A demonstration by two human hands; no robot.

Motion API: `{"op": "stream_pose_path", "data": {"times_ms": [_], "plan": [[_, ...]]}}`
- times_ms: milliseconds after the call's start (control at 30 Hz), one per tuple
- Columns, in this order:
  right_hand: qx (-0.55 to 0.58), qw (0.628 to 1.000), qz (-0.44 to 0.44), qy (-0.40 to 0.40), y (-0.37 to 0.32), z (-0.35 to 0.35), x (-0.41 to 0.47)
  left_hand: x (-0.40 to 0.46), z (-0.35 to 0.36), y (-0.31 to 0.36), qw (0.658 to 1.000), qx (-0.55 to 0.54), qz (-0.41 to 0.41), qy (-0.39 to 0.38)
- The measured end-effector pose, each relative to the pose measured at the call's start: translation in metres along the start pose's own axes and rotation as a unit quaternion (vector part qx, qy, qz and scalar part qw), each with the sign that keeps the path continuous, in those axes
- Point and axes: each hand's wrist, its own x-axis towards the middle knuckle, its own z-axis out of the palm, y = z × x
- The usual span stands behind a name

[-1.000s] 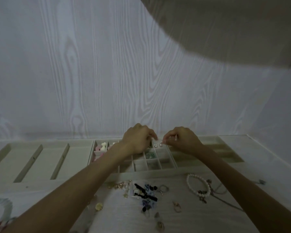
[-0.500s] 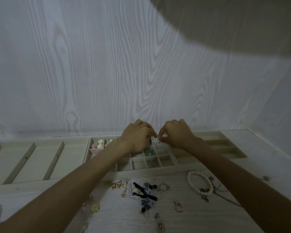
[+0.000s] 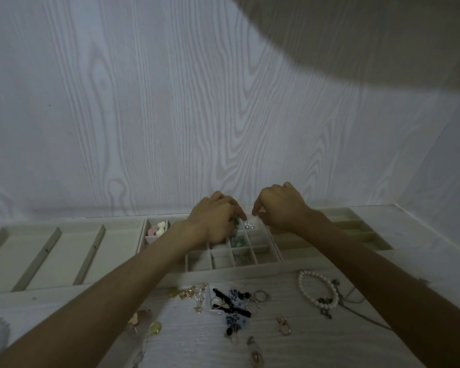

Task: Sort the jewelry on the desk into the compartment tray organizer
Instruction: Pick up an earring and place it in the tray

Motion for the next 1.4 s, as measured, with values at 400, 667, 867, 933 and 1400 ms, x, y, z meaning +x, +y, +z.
{"op": "stream_pose_path", "data": {"times_ms": [400, 667, 867, 933, 1400], "plan": [[0.021, 0.996, -0.023, -0.088, 0.006, 0.000, -0.008, 0.007, 0.000, 0.006, 0.999, 0.022, 0.029, -0.008], [0.010, 0.995, -0.022, -0.097, 0.007, 0.002, -0.006, 0.013, 0.005, 0.010, 0.999, 0.031, 0.032, -0.008], [0.006, 0.996, -0.025, -0.090, 0.008, 0.003, -0.005, 0.015, 0.007, 0.011, 0.999, 0.032, 0.029, -0.006], [0.008, 0.995, -0.025, -0.092, 0.008, 0.003, -0.005, 0.015, 0.007, 0.010, 0.999, 0.030, 0.029, -0.004], [0.020, 0.994, -0.030, -0.099, 0.006, 0.002, -0.005, 0.009, -0.001, 0.010, 1.000, 0.015, 0.011, 0.006]]}}
